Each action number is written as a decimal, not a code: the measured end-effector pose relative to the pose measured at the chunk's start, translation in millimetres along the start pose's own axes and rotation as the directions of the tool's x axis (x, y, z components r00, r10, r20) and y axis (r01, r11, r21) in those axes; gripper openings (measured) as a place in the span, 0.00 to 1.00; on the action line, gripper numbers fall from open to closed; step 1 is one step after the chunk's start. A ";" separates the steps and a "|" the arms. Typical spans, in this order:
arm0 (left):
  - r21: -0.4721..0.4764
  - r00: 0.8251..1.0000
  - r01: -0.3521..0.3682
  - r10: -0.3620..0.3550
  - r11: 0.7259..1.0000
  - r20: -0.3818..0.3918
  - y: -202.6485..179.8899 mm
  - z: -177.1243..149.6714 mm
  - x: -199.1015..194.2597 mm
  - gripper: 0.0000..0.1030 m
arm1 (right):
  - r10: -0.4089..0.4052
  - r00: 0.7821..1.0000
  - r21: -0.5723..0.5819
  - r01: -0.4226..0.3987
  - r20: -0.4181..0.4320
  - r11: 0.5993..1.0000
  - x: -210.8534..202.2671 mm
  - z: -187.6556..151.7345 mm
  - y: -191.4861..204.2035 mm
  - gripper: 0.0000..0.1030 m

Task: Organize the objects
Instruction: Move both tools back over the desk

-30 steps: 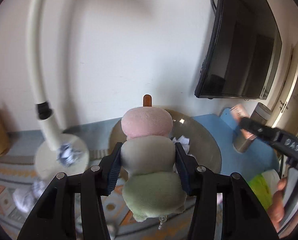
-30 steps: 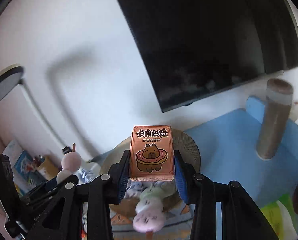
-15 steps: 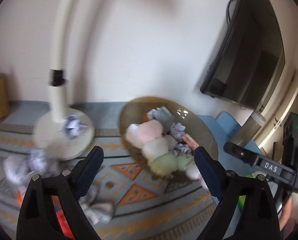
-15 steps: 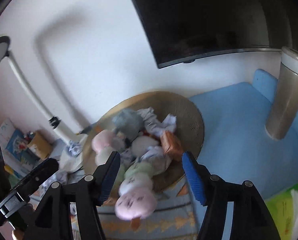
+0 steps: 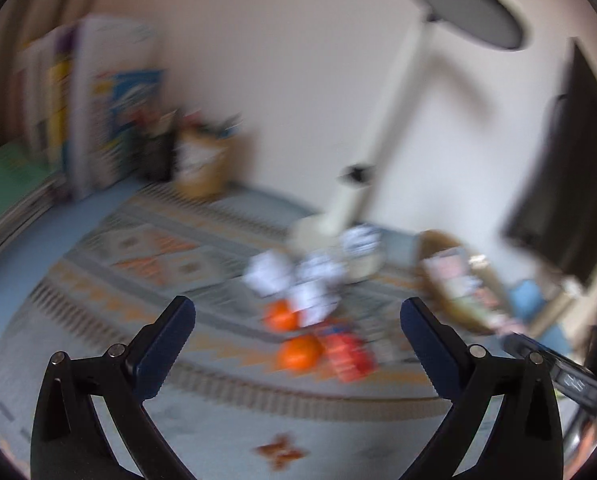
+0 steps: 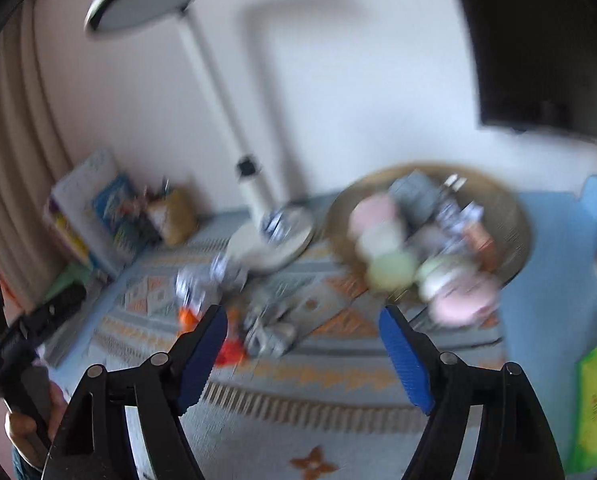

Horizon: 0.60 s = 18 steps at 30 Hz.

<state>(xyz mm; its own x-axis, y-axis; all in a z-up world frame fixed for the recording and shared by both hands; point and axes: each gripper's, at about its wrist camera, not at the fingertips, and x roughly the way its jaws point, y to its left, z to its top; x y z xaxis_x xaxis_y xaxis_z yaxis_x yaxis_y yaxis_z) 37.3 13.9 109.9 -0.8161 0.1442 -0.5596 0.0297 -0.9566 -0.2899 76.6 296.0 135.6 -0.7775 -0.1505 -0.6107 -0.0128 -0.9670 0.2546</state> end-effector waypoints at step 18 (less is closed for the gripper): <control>0.166 0.982 -0.136 0.155 0.977 -0.109 11.7 -61.8 57.2 0.99 | -0.148 0.982 -0.201 0.121 -0.122 0.972 90.0 -76.2 30.1 0.75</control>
<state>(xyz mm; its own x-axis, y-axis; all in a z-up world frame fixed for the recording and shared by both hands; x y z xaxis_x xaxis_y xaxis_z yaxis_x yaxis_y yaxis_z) 26.6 26.6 26.5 -0.7338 0.0208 -0.6791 0.0443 -0.9959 -0.0784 54.1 237.7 31.2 -0.6846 -0.0301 -0.7283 0.0200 -0.9995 0.0225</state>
